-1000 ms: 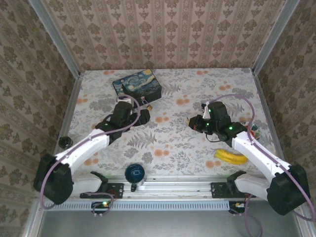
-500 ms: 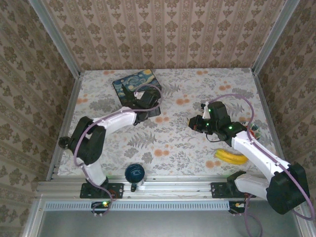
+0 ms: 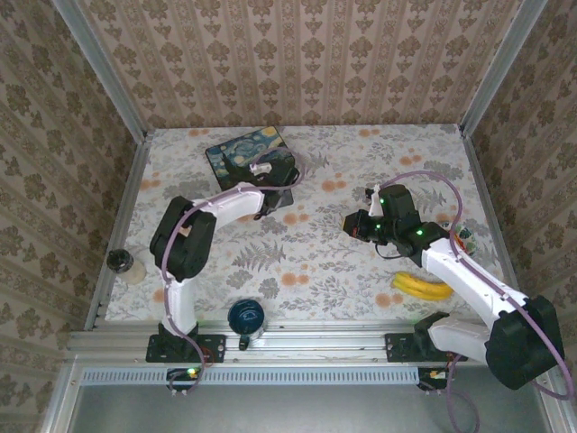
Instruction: Unlock a padlock with a key
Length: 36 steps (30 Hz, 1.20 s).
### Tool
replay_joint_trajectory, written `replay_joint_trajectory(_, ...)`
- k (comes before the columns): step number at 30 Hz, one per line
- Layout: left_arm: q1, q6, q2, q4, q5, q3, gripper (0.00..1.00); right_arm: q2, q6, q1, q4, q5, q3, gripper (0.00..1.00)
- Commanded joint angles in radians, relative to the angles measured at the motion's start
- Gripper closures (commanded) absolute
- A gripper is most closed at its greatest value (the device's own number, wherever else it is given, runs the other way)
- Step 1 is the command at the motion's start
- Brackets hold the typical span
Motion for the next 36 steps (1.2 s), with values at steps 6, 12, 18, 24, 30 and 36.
replay_joint_trajectory(6, 0.03, -0.057, 0.04, -0.001, -0.014, 0.044, 0.11, 0.013, -0.015, -0.005, 0.021, -0.023, 0.009, 1.0)
replay_joint_trajectory(12, 0.034, -0.084, 0.077, 0.011, -0.019, 0.067, 0.13, 0.027, -0.015, -0.005, 0.029, -0.03, 0.014, 1.0)
replay_joint_trajectory(18, 0.038, -0.048, 0.124, 0.02, -0.002, 0.123, 0.13, 0.037, -0.012, -0.005, 0.04, -0.045, 0.012, 1.0)
replay_joint_trajectory(24, 0.057, -0.072, 0.162, 0.014, 0.012, 0.151, 0.18, 0.035, 0.0, -0.005, 0.06, -0.052, 0.001, 1.0)
replay_joint_trajectory(30, 0.064, -0.068, 0.184, 0.003, -0.002, 0.159, 0.21, 0.027, 0.003, -0.004, 0.061, -0.055, -0.003, 1.0)
replay_joint_trajectory(36, 0.068, -0.042, 0.186, 0.002, -0.014, 0.15, 0.33, 0.034, 0.003, -0.005, 0.069, -0.057, -0.003, 1.0)
